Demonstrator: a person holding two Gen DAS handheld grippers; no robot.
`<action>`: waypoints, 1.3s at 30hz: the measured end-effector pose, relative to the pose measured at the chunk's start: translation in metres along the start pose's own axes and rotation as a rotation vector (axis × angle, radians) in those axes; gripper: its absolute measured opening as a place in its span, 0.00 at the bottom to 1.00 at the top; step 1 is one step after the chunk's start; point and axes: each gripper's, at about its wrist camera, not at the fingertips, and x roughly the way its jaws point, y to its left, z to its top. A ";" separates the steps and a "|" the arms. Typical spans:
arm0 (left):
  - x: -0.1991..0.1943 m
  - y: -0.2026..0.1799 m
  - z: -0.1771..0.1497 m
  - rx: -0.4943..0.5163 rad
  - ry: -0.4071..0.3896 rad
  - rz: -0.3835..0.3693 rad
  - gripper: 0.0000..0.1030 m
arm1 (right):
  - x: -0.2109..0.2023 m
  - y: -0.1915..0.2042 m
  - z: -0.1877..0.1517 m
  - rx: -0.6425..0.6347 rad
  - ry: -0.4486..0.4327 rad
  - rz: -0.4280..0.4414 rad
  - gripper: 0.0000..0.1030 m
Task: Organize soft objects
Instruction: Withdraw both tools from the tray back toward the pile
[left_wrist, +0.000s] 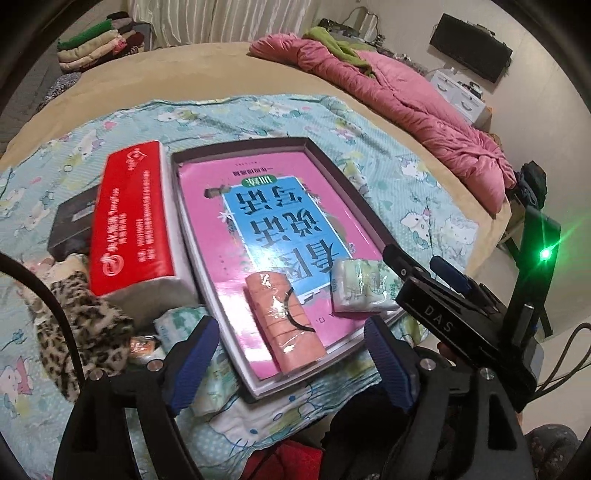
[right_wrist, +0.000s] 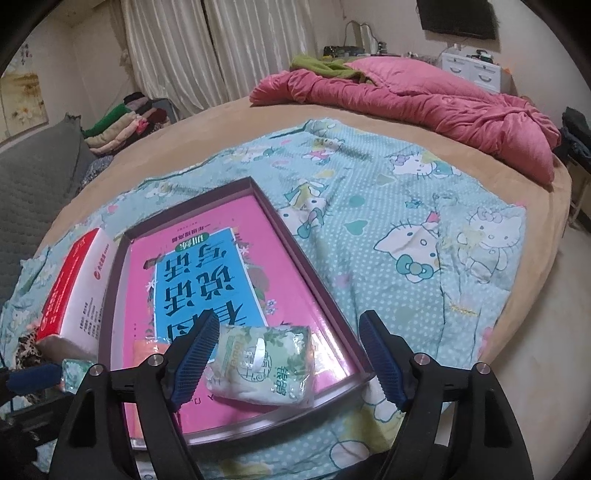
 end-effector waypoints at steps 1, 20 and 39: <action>-0.004 0.002 0.000 -0.006 -0.005 0.000 0.78 | -0.002 0.000 0.001 -0.001 -0.009 -0.002 0.77; -0.049 0.031 -0.003 -0.046 -0.094 0.092 0.85 | -0.046 0.028 0.014 -0.070 -0.105 -0.022 0.78; -0.086 0.064 -0.012 -0.093 -0.133 0.138 0.85 | -0.090 0.076 0.026 -0.157 -0.143 0.062 0.78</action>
